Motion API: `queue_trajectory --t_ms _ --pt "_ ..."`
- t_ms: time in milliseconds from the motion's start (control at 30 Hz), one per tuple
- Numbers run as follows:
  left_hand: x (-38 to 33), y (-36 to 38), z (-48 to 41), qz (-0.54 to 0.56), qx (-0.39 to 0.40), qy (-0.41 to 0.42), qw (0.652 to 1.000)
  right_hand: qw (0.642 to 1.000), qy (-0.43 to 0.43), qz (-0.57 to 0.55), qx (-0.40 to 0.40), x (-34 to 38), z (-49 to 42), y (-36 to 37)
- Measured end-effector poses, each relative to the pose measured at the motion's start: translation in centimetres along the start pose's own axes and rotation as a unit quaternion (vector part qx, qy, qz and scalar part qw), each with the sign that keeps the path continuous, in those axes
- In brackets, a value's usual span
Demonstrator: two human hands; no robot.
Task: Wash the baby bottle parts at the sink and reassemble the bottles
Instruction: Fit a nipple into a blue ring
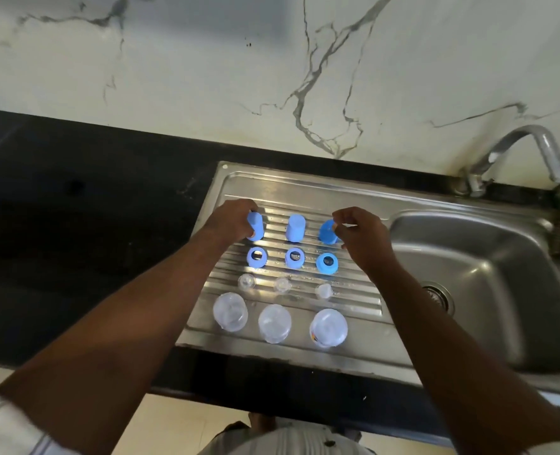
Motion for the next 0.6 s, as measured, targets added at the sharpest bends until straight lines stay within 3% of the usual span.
queue_trajectory --t_ms 300,467,600 --pt "0.1 -0.6 1.6 0.029 0.001 -0.015 0.999 0.998 0.017 -0.052 -0.005 -1.1 1.2 -1.8" --pt "-0.4 -4.2 4.0 0.119 -0.097 -0.119 0.981 0.999 -0.018 -0.039 0.025 -0.7 2.7 -2.8" --pt "-3.5 -6.6 7.5 0.151 -0.184 -0.11 0.965 0.997 -0.057 -0.021 0.053 -1.1 4.5 -3.6"
Point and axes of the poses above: each hand's wrist, its own z-axis away from the middle knuckle, its own y-axis out of the palm, x = y × z, the point moved 6 cm from there along -z, towards the middle knuckle, and after that the axes turned 13 degrees about -z, right-handed, at the moved point
